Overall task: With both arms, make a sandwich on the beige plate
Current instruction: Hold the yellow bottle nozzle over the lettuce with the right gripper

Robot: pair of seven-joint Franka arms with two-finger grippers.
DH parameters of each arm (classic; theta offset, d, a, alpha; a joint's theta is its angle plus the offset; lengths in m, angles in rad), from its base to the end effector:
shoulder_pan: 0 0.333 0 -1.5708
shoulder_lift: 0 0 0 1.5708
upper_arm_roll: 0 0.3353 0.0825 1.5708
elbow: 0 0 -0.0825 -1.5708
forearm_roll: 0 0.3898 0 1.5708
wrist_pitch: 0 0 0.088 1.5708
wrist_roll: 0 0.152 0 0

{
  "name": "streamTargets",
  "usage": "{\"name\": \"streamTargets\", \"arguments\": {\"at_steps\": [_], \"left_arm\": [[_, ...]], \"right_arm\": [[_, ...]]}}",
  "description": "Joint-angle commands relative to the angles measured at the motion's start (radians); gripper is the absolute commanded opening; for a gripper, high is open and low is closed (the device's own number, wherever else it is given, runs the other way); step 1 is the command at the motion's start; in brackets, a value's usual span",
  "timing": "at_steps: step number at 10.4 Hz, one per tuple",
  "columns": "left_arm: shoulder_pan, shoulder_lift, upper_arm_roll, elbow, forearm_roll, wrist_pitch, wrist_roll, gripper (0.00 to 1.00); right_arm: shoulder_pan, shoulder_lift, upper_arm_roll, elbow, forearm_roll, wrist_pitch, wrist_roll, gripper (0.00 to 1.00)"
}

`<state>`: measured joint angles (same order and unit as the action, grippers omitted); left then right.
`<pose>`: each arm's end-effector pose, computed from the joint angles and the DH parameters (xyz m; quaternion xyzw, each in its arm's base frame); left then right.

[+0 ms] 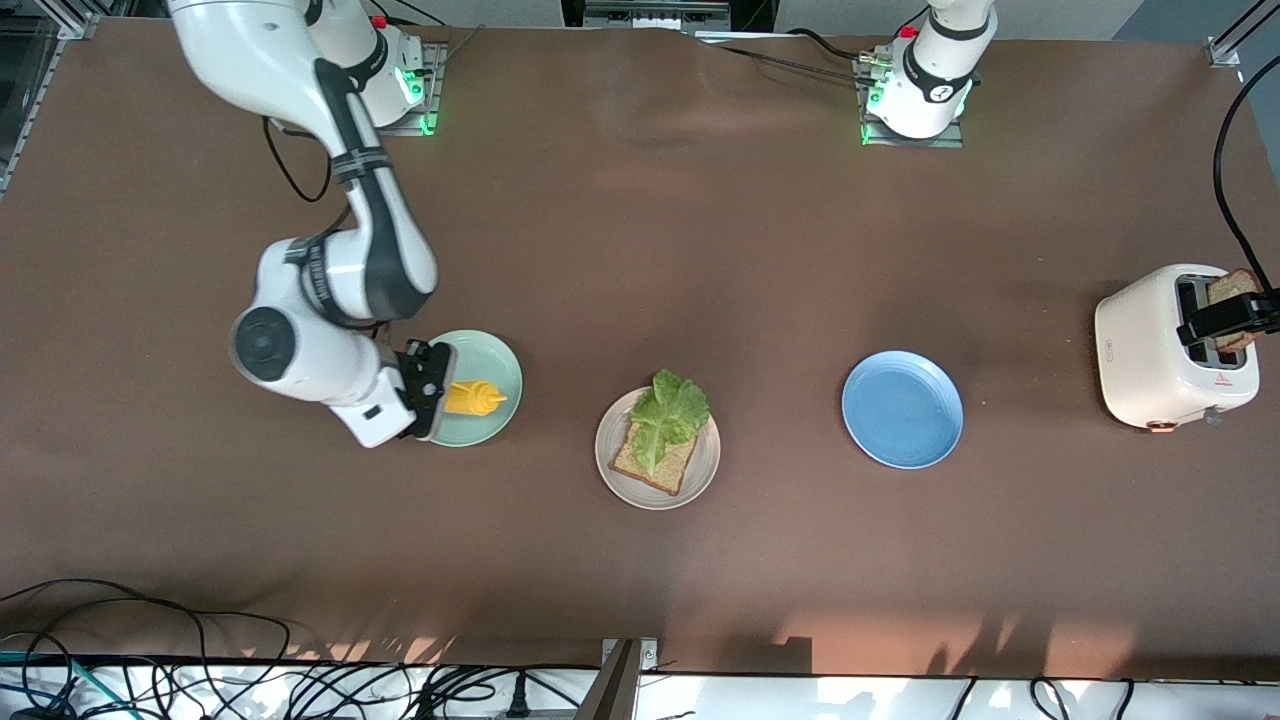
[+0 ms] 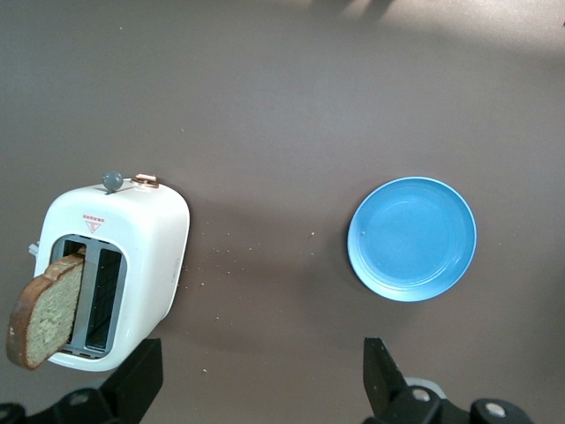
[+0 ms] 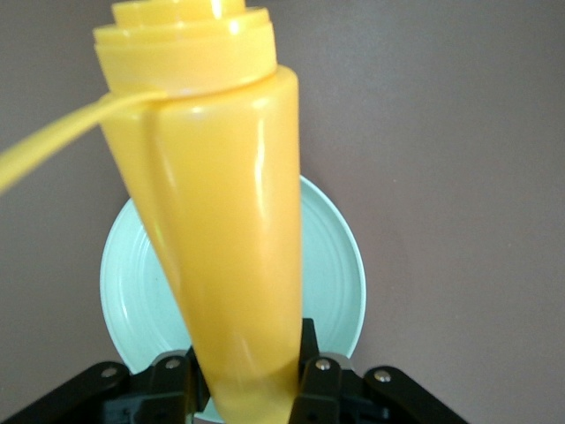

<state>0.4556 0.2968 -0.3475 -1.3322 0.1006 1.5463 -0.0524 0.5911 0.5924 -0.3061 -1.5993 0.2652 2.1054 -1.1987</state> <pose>0.6335 0.1143 0.5395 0.9958 0.0851 -0.0328 0.0007 0.6564 0.2395 0.2613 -0.7687 -0.6385 0.0119 0.0358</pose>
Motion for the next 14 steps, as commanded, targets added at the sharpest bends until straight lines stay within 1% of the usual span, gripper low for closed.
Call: {"name": "streamTargets", "arguments": {"at_steps": [1,3,5,6,8,10,11,12,14], "left_arm": [[0.008,-0.013,0.002,-0.004,-0.021,-0.005,0.025,1.00],[0.008,-0.013,0.002,-0.005,-0.021,-0.005,0.025,1.00],[0.008,-0.015,0.002,-0.005,-0.021,-0.005,0.023,1.00],[0.008,-0.016,0.002,-0.005,-0.021,-0.005,0.022,1.00],[0.008,-0.018,0.002,-0.004,-0.021,-0.012,0.022,1.00],[0.006,-0.019,0.002,-0.002,-0.021,-0.015,0.020,1.00],[0.006,-0.019,0.002,0.001,-0.021,-0.015,0.019,1.00],[0.006,-0.019,0.002,0.002,-0.021,-0.015,0.019,1.00],[0.006,-0.018,0.002,0.002,-0.021,-0.015,0.016,1.00]], "right_arm": [[0.076,0.049,-0.027,0.077,-0.143,-0.005,0.111,0.00],[0.174,0.096,-0.083,0.119,-0.231,-0.008,0.200,0.00],[0.260,0.171,-0.140,0.188,-0.244,-0.013,0.267,0.00],[0.316,0.219,-0.189,0.220,-0.247,-0.013,0.293,0.00],[0.436,0.344,-0.292,0.319,-0.302,-0.057,0.368,0.00],[0.473,0.400,-0.318,0.351,-0.343,-0.061,0.402,0.00],[0.502,0.418,-0.339,0.349,-0.368,-0.062,0.404,0.00],[0.528,0.428,-0.370,0.349,-0.371,-0.062,0.415,0.00],[0.532,0.432,-0.373,0.349,-0.371,-0.062,0.419,0.00]]}}
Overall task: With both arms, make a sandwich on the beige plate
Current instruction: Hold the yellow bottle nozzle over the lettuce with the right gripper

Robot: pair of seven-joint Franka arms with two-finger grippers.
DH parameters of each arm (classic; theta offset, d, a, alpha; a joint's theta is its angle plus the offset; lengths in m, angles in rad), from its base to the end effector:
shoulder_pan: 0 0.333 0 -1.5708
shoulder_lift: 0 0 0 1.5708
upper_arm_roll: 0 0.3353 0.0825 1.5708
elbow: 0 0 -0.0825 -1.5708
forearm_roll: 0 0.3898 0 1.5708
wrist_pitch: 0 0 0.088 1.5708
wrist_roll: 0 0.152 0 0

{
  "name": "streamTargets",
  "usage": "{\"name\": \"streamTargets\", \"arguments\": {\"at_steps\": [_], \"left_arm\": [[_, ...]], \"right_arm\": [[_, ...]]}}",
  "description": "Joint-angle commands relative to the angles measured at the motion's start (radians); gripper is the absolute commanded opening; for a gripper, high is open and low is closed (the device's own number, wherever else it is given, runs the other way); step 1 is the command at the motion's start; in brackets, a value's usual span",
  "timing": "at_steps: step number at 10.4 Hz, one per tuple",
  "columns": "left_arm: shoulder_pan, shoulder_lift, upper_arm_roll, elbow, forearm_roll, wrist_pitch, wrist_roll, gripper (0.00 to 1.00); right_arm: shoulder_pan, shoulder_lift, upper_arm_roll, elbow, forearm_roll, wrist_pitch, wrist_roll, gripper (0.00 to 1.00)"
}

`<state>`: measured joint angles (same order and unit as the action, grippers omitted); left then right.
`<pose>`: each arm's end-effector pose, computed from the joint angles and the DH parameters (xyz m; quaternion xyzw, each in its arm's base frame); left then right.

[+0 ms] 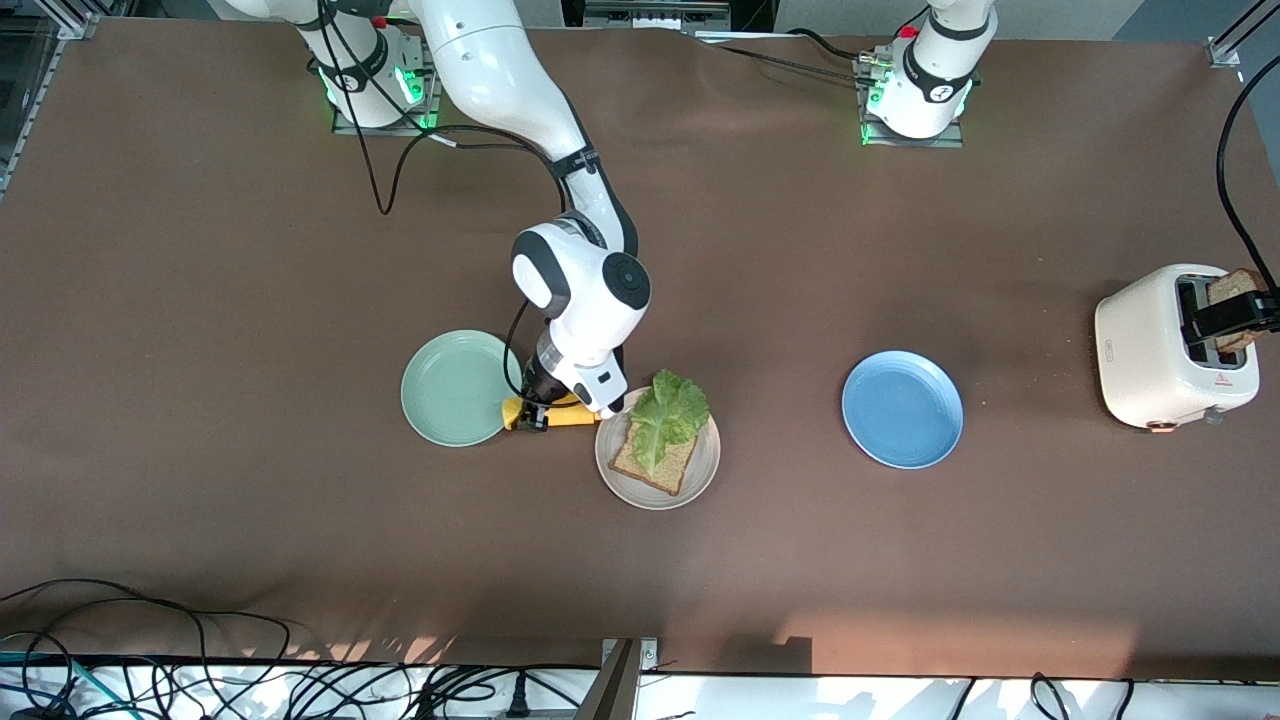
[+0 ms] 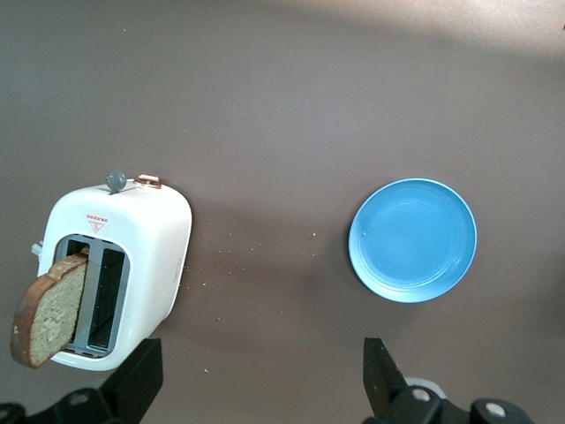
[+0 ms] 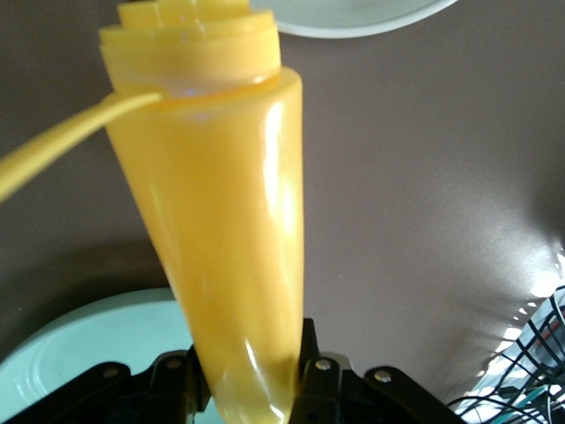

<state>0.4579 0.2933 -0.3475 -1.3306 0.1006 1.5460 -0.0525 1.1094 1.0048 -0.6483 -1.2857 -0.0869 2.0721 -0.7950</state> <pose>0.6326 0.1155 0.5424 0.9958 0.0864 -0.0306 0.0001 0.6254 0.4259 0.1884 0.6856 0.6610 -0.0704 0.2968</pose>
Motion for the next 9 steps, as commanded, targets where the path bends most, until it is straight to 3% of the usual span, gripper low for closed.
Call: {"name": "streamTargets", "arguments": {"at_steps": [1,9], "left_arm": [[0.005,-0.013,0.002,0.001,-0.021,-0.015,0.022,1.00],[-0.007,-0.011,0.001,-0.004,-0.019,-0.015,0.010,1.00]], "right_arm": [[0.013,0.020,-0.030,0.036,-0.019,-0.030,0.016,0.00],[0.004,0.020,-0.028,0.037,-0.013,-0.029,0.016,0.00]]}}
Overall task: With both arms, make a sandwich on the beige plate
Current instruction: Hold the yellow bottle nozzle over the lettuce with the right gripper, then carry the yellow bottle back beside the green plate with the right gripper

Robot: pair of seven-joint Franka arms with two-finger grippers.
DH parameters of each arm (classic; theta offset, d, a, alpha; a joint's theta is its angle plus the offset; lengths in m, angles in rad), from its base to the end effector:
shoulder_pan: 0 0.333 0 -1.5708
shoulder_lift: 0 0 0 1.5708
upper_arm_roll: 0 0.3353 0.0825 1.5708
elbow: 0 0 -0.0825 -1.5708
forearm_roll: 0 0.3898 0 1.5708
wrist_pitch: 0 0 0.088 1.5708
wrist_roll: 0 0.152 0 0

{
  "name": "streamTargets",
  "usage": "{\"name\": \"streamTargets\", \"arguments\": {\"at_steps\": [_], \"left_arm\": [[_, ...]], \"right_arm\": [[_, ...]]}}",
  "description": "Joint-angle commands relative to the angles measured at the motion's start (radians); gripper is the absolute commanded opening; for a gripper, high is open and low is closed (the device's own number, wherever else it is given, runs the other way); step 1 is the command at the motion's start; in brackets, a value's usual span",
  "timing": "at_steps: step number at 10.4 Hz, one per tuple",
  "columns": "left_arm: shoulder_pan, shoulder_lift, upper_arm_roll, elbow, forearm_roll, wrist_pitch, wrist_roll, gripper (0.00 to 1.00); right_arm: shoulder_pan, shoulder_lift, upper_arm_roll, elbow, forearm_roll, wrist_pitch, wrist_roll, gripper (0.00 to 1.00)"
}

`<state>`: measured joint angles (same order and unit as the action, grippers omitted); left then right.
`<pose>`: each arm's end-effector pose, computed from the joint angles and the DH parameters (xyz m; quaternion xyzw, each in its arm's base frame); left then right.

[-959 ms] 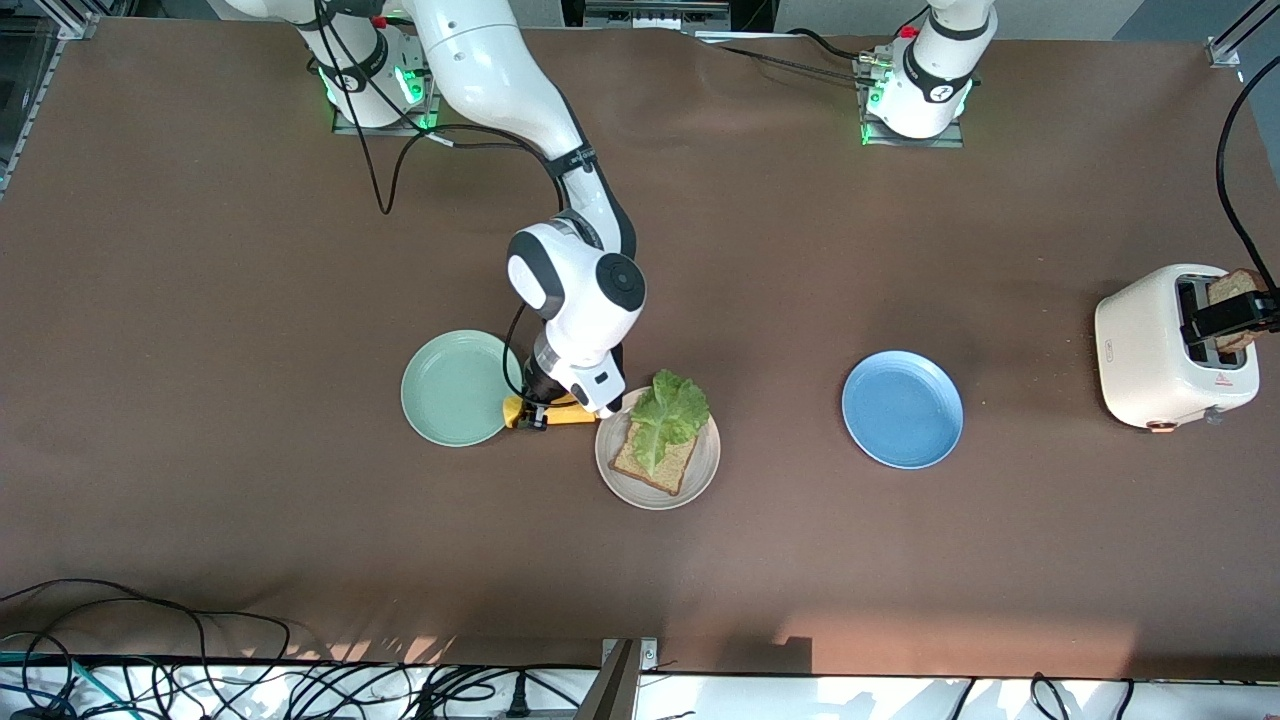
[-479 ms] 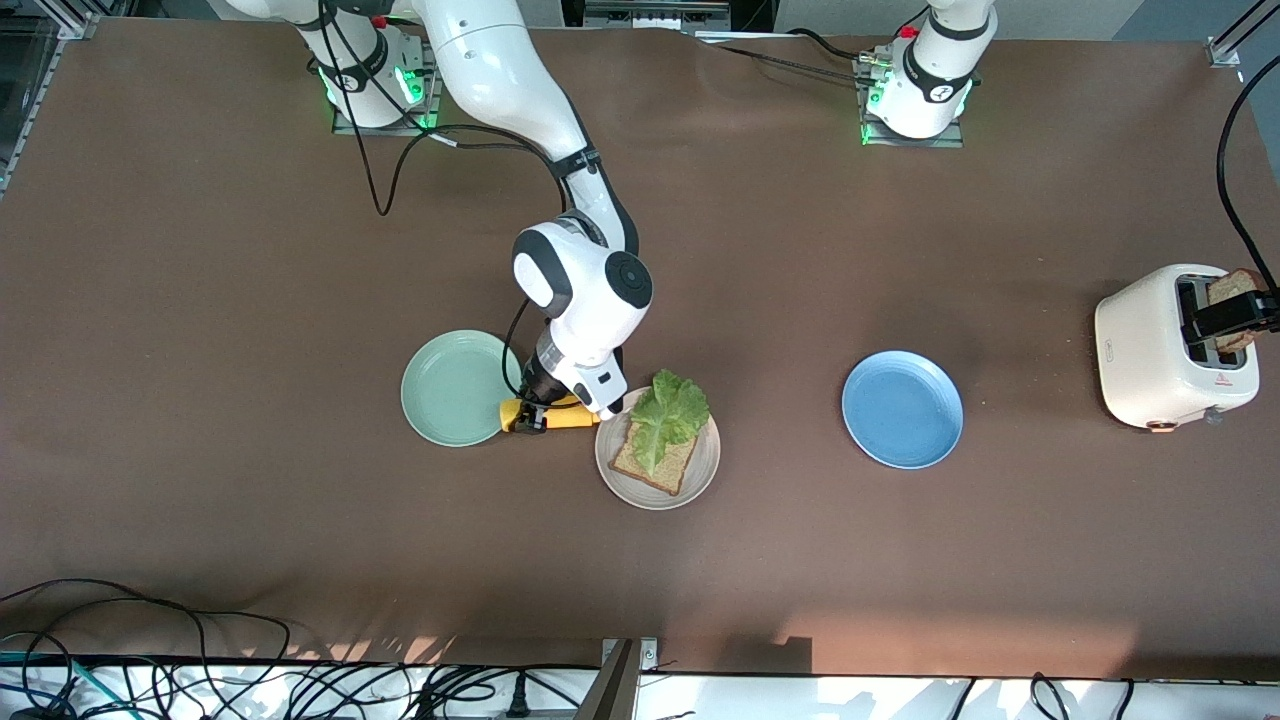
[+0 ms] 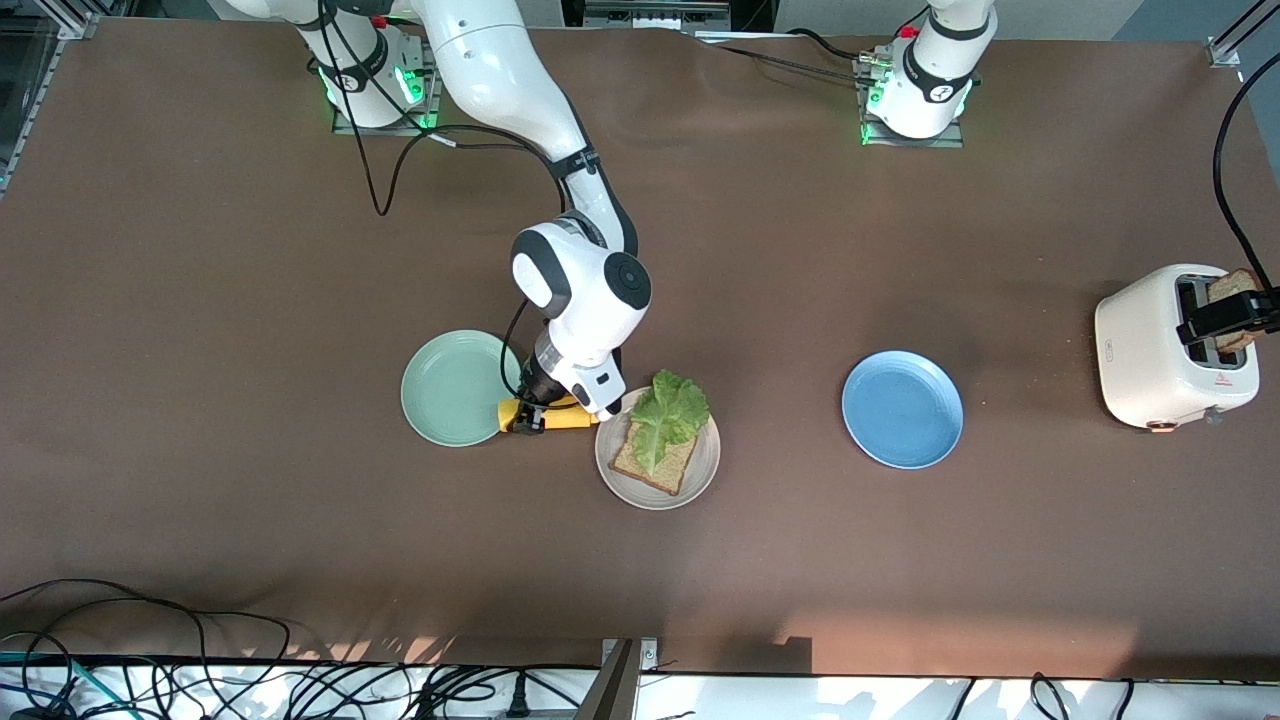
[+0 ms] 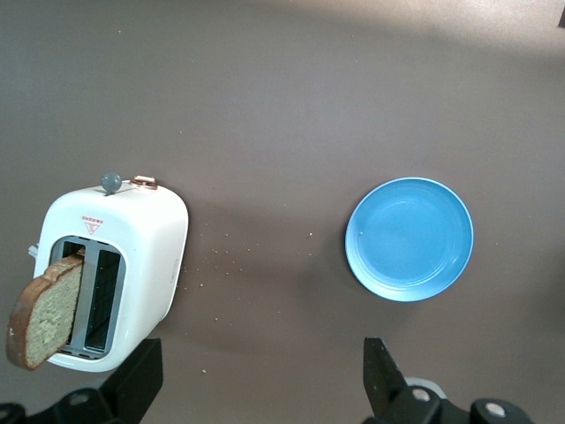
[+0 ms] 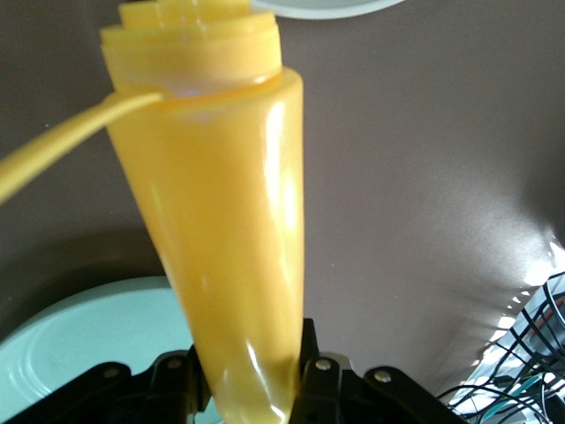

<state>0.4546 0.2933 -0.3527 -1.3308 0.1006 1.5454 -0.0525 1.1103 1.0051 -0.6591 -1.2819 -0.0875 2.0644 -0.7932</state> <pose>0.6333 0.1105 0.5425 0.9961 0.0822 -0.0307 0.0007 0.6283 0.4225 0.1926 0.6877 0.6567 -0.0714 0.3011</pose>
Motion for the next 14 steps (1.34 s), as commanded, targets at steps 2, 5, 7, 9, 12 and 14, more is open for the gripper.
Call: {"name": "streamTargets", "arguments": {"at_steps": [2,5,7,9,12,14], "left_arm": [[-0.004,-0.010,0.006,-0.005,-0.021,-0.014,0.010,1.00],[-0.004,-0.010,0.006,-0.007,-0.021,-0.014,0.019,1.00],[-0.002,-0.008,0.006,-0.007,-0.019,-0.014,0.023,1.00],[-0.002,-0.008,0.008,-0.007,-0.019,-0.014,0.023,1.00],[0.010,-0.005,0.012,-0.007,-0.018,-0.014,0.025,1.00],[0.035,0.024,0.020,-0.007,0.002,-0.014,0.023,1.00]], "right_arm": [[0.002,0.020,-0.017,0.033,-0.012,-0.021,0.014,0.00],[-0.027,0.001,0.010,0.033,-0.012,-0.023,0.011,0.00],[-0.111,-0.109,0.090,0.001,-0.011,-0.053,-0.045,0.00],[-0.299,-0.228,0.224,-0.020,0.091,-0.154,-0.141,0.00],[-0.541,-0.308,0.355,-0.063,0.248,-0.181,-0.415,0.00],[-0.674,-0.332,0.429,-0.080,0.360,-0.213,-0.618,0.00]]}}
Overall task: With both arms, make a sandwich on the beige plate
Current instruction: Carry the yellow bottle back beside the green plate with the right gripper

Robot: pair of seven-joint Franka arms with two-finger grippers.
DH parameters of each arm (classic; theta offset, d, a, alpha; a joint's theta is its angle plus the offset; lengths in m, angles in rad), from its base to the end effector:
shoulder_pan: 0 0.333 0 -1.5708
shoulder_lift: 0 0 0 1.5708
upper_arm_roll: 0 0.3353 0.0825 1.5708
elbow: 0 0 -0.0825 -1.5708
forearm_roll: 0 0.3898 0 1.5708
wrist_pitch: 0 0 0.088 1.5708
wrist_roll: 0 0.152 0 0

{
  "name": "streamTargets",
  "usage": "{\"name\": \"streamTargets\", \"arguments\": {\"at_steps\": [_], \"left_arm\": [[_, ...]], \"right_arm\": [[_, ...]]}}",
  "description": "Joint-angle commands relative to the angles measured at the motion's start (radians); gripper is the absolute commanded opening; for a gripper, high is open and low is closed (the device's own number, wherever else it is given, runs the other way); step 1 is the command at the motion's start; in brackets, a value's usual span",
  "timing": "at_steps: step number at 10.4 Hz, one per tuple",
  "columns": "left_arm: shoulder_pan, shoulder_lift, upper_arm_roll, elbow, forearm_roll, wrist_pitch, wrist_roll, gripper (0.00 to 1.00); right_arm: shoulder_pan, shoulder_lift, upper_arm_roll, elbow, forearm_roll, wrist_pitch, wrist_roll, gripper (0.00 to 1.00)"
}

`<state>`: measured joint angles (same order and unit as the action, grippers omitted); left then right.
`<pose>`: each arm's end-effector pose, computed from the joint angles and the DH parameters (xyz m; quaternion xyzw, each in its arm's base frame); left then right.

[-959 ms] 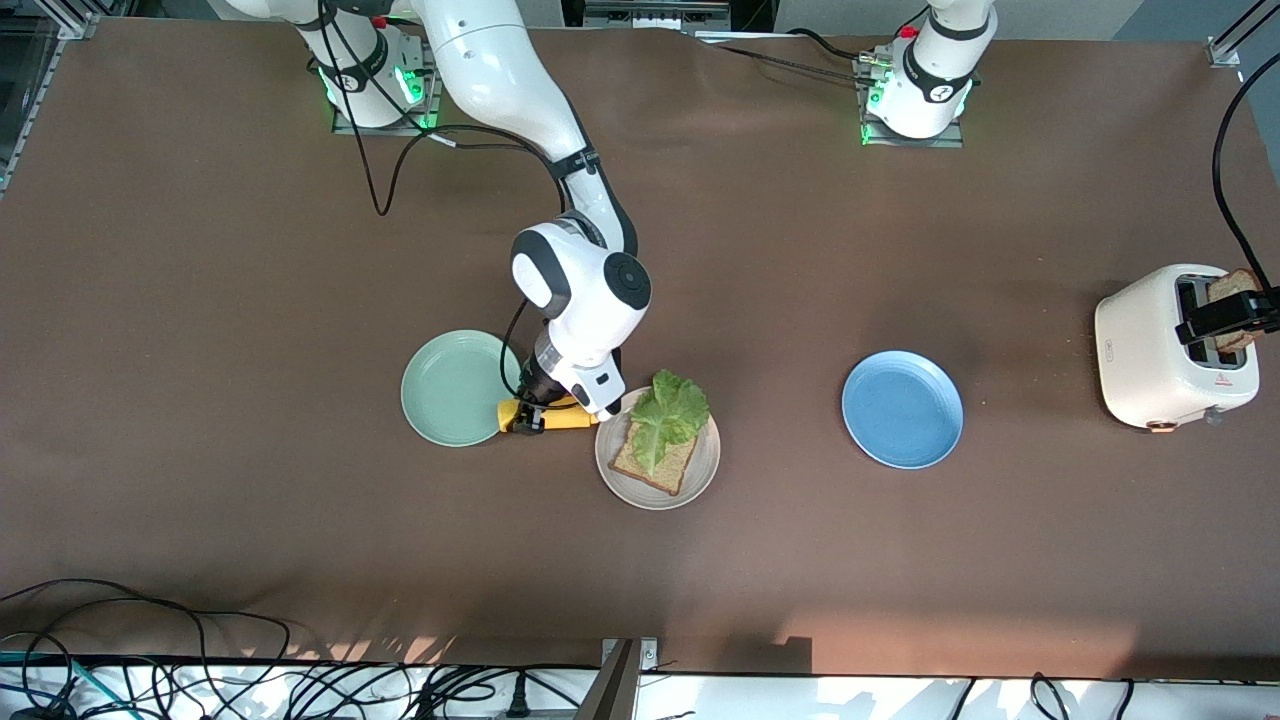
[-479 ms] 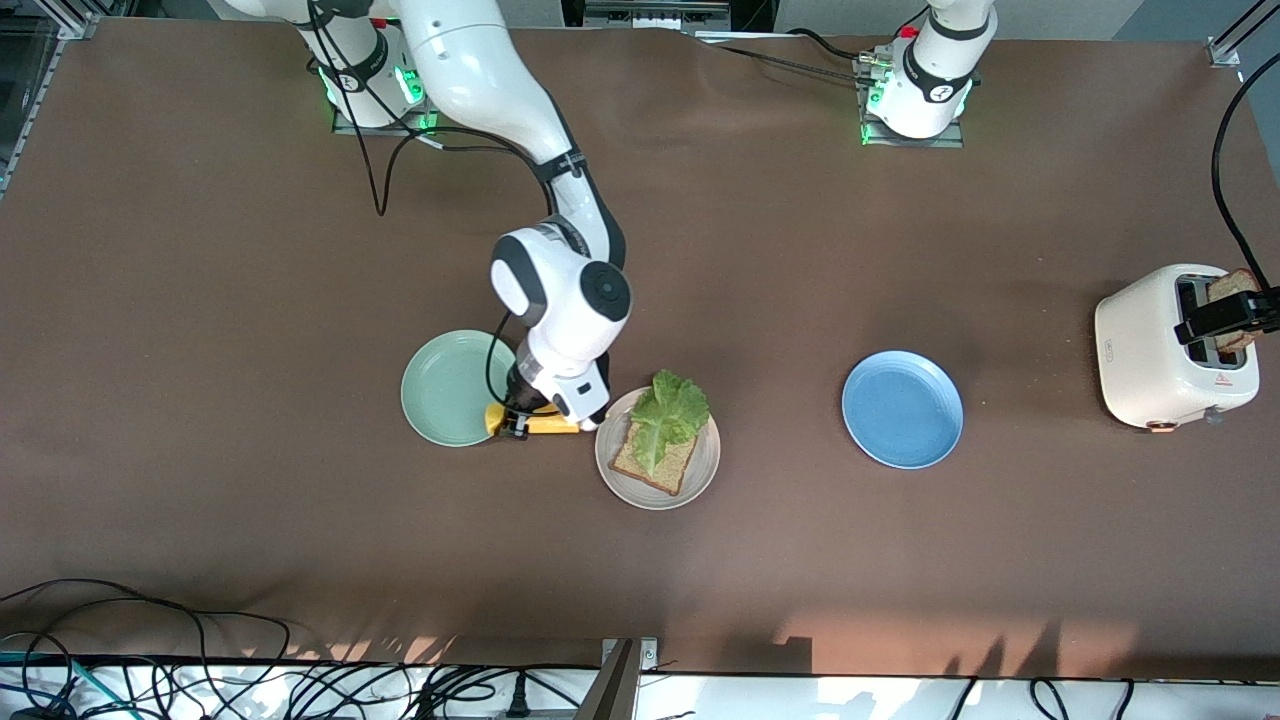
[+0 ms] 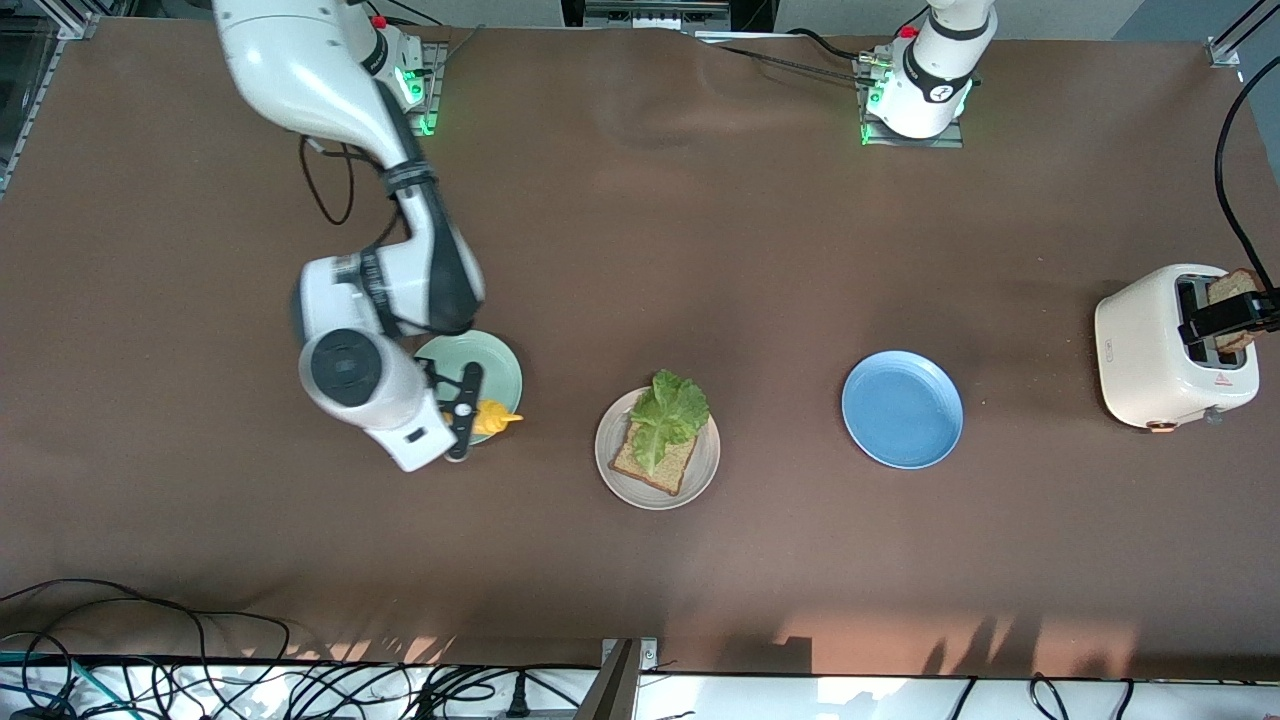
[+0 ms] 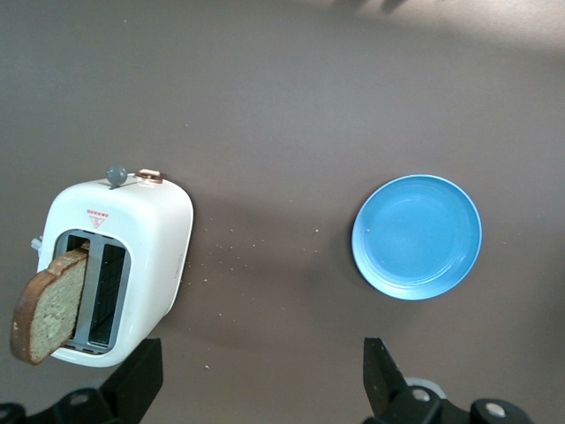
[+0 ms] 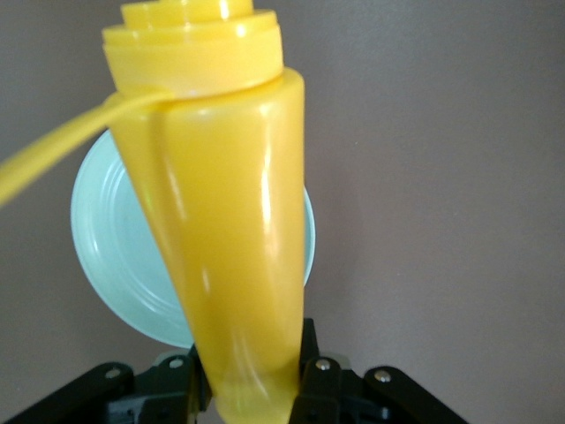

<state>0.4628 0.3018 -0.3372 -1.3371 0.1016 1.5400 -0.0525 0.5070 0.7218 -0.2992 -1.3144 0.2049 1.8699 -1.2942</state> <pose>0.6312 0.1247 0.5331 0.9948 0.0933 -0.0413 0.0002 0.7006 0.2157 0.2794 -0.7349 -0.6748 0.0601 0.0309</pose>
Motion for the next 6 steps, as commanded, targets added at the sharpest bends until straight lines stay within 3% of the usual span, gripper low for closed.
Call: {"name": "streamTargets", "arguments": {"at_steps": [1,4,6], "left_arm": [[0.054,0.025,0.004,-0.001,0.009,-0.009,0.025,1.00],[0.141,0.088,0.006,0.001,0.041,-0.001,0.048,1.00],[0.178,0.129,0.006,0.002,0.142,-0.001,0.138,1.00]], "right_arm": [[-0.112,-0.047,0.071,-0.048,0.147,-0.049,-0.217,0.00],[-0.249,-0.004,0.065,-0.048,0.354,-0.141,-0.558,0.00],[-0.298,0.048,0.011,-0.048,0.477,-0.213,-0.791,0.00]]}}
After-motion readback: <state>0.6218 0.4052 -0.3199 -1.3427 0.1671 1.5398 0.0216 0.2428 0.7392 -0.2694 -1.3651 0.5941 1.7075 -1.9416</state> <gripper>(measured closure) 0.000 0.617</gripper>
